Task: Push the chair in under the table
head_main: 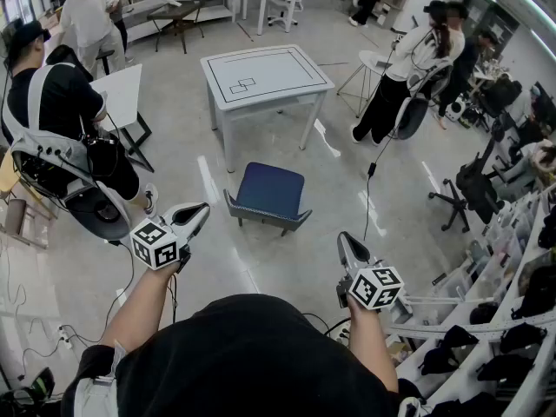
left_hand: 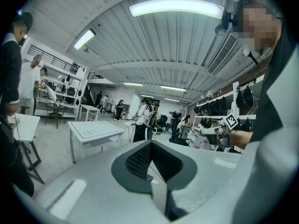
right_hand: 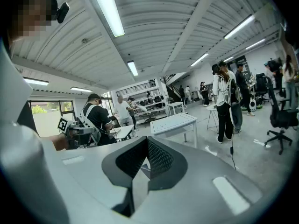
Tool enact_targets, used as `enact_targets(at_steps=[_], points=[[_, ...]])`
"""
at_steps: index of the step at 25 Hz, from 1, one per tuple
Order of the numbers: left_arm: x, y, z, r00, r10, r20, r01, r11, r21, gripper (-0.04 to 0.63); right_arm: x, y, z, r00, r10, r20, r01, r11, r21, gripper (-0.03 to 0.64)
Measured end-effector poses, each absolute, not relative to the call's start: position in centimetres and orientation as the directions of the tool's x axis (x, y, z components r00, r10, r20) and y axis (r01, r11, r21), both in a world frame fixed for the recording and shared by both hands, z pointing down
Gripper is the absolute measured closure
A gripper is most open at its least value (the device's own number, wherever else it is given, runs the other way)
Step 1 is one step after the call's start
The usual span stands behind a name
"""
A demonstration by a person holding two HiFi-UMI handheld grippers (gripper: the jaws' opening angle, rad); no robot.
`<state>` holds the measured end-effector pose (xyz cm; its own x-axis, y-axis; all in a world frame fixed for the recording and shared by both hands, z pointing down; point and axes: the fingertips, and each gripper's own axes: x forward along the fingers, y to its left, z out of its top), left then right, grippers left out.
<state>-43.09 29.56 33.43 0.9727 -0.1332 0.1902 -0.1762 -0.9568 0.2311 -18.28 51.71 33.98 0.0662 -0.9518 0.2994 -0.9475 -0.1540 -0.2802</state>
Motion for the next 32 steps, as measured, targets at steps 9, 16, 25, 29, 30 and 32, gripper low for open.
enact_targets(at_steps=[9,16,25,29,30,32], points=[[-41.5,30.5,33.6,0.969,-0.153,0.192,-0.198,-0.950,0.242,0.595,-16.4,52.1,34.6,0.049,-0.954,0.295,-0.944,-0.141,-0.298,0.586],[-39.7,31.3,33.8,0.965,-0.166,0.203,-0.213,-0.947,0.240,0.595,-14.0,52.3,35.6,0.040,-0.955,0.293,-0.930,-0.143,-0.338,0.586],[-38.5,32.5,35.0,0.960,-0.175,0.220,-0.231,-0.937,0.263,0.595,-13.0,52.4,37.1,-0.001,-0.952,0.306,-0.923,-0.117,-0.366,0.586],[-38.6,32.7,35.7,0.957,-0.173,0.232,-0.236,-0.932,0.277,0.595,-13.0,52.5,37.7,-0.005,-0.948,0.319,-0.919,-0.121,-0.375,0.586],[-38.6,32.6,35.8,0.956,-0.173,0.235,-0.237,-0.930,0.280,0.595,-13.0,52.5,37.8,-0.005,-0.947,0.321,-0.918,-0.122,-0.377,0.586],[-38.5,32.4,35.9,0.956,-0.173,0.237,-0.239,-0.928,0.285,0.595,-12.8,52.4,38.1,-0.004,-0.945,0.326,-0.916,-0.127,-0.381,0.586]])
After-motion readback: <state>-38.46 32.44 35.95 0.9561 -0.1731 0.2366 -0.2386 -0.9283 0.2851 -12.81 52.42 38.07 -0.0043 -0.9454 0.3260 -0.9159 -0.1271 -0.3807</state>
